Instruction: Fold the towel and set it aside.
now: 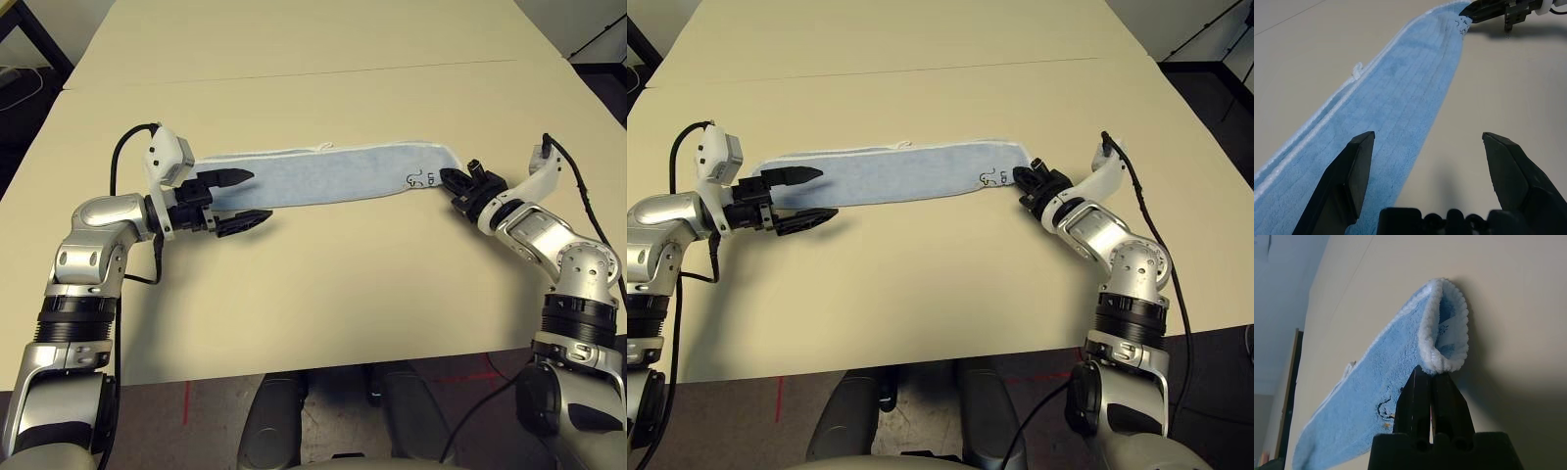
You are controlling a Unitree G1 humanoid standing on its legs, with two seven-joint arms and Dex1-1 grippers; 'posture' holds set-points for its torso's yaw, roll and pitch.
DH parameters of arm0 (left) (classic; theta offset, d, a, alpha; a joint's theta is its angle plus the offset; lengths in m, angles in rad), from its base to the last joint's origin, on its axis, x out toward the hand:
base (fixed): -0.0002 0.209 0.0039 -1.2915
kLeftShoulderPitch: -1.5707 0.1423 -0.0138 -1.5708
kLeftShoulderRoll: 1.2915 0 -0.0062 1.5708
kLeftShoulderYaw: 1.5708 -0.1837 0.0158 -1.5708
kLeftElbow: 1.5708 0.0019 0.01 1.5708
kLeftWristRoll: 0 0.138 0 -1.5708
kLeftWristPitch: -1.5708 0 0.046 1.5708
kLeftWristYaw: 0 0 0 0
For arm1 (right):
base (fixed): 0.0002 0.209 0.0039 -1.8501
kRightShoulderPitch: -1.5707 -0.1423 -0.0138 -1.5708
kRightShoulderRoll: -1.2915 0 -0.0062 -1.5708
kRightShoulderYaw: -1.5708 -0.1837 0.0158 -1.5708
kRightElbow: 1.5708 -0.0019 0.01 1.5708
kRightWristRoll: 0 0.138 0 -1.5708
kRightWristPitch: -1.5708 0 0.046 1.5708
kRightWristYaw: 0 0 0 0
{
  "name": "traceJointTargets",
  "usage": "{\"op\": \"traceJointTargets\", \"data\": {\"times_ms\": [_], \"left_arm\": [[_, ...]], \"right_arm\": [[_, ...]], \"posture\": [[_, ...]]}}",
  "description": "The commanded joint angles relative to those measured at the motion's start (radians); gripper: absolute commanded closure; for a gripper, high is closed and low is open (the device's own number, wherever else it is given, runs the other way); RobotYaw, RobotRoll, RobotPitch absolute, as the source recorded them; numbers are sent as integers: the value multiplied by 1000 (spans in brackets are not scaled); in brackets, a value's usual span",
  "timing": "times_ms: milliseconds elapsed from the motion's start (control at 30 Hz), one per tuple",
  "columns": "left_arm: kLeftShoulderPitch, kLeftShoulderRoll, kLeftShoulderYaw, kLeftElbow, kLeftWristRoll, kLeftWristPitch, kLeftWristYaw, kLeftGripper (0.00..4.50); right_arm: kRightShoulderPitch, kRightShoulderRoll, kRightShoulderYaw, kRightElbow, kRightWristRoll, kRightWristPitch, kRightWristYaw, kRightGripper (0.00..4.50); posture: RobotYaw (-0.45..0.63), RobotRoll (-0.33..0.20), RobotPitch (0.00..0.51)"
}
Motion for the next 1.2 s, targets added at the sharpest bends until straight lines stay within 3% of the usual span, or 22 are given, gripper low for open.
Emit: {"op": "traceJointTargets", "data": {"times_ms": [33,833,1200], "left_arm": [[17,14,-5,-16,6,5,-5,0],[24,11,8,-26,-5,25,14,0],[19,14,8,-31,-4,30,15,0]], "right_arm": [[21,-24,-3,-19,-25,-3,25,4468],[39,-227,-81,13,-121,-23,177,4468],[17,-236,91,-121,-155,-3,401,4468]], "posture": [[42,0,258],[23,0,241],[34,0,243]]}}
